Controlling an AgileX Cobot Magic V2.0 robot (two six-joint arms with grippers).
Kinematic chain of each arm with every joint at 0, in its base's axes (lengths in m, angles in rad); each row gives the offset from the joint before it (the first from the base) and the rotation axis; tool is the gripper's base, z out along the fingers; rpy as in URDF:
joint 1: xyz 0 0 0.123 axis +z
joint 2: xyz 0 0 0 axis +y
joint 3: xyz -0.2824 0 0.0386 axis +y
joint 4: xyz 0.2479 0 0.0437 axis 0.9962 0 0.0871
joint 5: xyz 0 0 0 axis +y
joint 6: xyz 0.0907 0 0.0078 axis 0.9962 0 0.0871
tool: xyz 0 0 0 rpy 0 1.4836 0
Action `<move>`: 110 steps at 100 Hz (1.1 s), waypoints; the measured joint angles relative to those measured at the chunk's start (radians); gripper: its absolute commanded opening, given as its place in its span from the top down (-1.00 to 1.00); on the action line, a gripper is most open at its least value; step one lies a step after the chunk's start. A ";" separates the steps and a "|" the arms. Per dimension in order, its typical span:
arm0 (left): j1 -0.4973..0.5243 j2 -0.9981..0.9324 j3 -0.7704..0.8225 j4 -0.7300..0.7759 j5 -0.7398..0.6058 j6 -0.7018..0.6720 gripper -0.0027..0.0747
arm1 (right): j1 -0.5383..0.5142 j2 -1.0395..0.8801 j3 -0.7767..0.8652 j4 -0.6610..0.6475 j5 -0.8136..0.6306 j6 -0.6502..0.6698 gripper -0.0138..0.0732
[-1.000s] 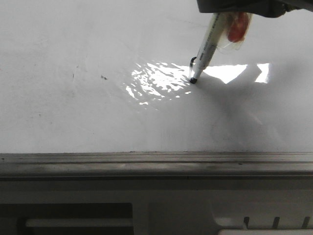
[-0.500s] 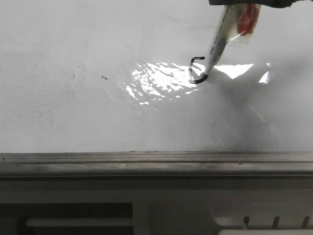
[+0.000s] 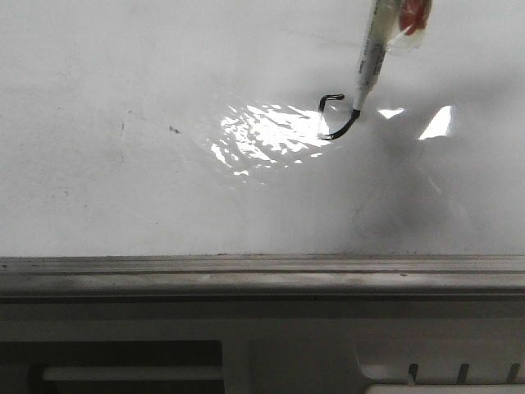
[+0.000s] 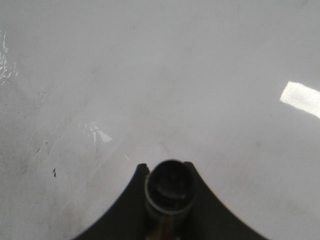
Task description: Write number 9 on whiteboard
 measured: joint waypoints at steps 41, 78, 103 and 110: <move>0.000 0.000 0.000 0.000 0.011 0.000 -0.10 | -0.006 0.000 0.063 0.102 0.216 -0.016 0.81; 0.000 0.000 0.000 0.000 0.014 0.000 -0.10 | 0.000 -0.014 0.069 0.131 0.199 -0.017 0.82; 0.000 0.008 0.000 0.000 0.016 0.000 -0.10 | 0.109 -0.115 -0.082 0.118 0.412 -0.028 0.82; 0.000 0.035 0.000 0.000 0.029 0.000 -0.10 | 0.134 -0.139 -0.119 0.117 0.456 -0.031 0.82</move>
